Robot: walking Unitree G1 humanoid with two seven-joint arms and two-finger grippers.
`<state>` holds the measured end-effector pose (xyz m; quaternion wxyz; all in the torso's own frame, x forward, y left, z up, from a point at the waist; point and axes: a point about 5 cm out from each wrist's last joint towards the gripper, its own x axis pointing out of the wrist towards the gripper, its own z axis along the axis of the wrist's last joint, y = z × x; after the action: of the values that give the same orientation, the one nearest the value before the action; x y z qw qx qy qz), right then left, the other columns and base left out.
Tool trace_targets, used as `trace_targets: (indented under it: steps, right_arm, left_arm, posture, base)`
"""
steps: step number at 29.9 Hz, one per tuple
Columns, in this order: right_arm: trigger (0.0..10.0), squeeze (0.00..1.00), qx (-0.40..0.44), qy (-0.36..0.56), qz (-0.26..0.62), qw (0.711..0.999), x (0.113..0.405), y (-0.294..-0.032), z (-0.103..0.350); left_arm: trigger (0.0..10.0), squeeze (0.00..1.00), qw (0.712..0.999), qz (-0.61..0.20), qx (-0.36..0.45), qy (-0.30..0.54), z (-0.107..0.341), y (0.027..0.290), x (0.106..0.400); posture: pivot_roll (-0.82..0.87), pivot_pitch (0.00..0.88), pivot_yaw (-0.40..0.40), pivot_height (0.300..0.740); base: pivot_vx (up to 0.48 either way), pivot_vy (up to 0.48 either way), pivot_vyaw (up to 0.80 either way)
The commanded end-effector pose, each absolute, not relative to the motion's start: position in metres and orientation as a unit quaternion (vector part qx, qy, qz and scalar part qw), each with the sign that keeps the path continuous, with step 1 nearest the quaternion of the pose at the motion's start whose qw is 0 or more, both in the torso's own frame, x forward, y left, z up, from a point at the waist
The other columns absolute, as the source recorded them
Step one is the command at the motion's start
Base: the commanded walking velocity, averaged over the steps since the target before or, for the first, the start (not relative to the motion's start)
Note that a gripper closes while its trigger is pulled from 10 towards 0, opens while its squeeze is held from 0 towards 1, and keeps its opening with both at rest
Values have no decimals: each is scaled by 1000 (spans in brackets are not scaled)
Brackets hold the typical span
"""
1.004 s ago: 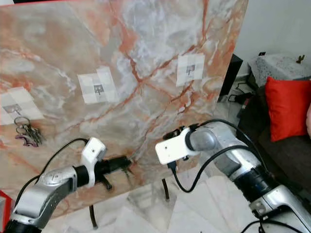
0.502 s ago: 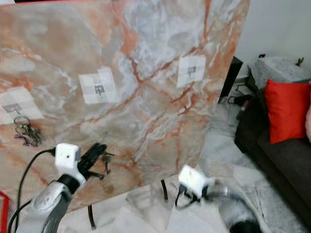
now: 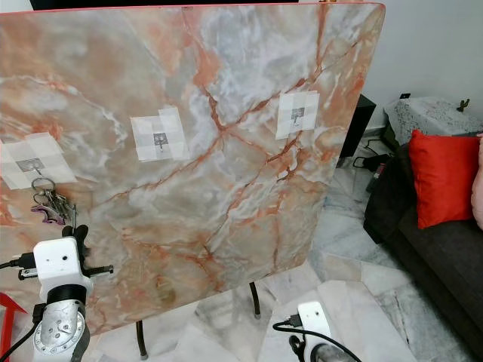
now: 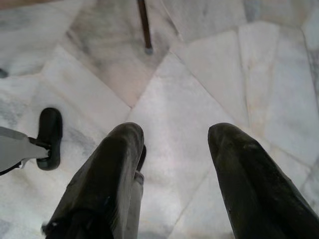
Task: Hang keys on a hook
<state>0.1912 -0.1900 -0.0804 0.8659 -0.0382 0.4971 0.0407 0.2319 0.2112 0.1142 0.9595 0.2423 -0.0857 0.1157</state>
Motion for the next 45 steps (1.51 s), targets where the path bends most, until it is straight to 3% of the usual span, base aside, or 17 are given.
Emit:
trace_targets:
  steps: [1,5,12,20,25,37,45]
  right_arm:
    - [10000,0,-32,496,25,868,190,-190,-81]
    - [10000,0,-3,499,7,867,186,-186,-84]
    - [10000,0,2,491,-17,871,187,-195,-82]
    - [10000,0,25,489,-23,872,180,-186,-87]
    - [10000,0,21,498,-15,867,174,-182,-90]
    - [10000,0,17,508,-18,861,164,-194,-93]
    - [10000,0,29,497,-20,867,174,-200,-87]
  left_arm:
    - [10000,0,944,72,299,-117,115,194,235]
    - [10000,0,948,106,279,-114,112,202,241]
    - [10000,0,952,65,268,-131,117,193,251]
    - [10000,0,955,63,264,-120,117,205,249]
    - [10000,0,963,73,232,-112,118,205,255]
    - [10000,0,965,71,227,-107,117,201,258]
    - [10000,0,965,84,226,-105,116,200,259]
  posture:
    - [177,0,-78,740]
    - [173,0,-76,740]
    - [187,0,-61,740]
    - [187,0,-8,740]
    - [166,0,4,740]
    - [163,2,-29,740]
    - [154,0,-55,740]
  base:
    - [0,0,0]
    - [0,0,0]
    - [0,0,0]
    - [0,0,0]
    - [0,-384,0]
    - [0,-437,800]
    - [0,-434,59]
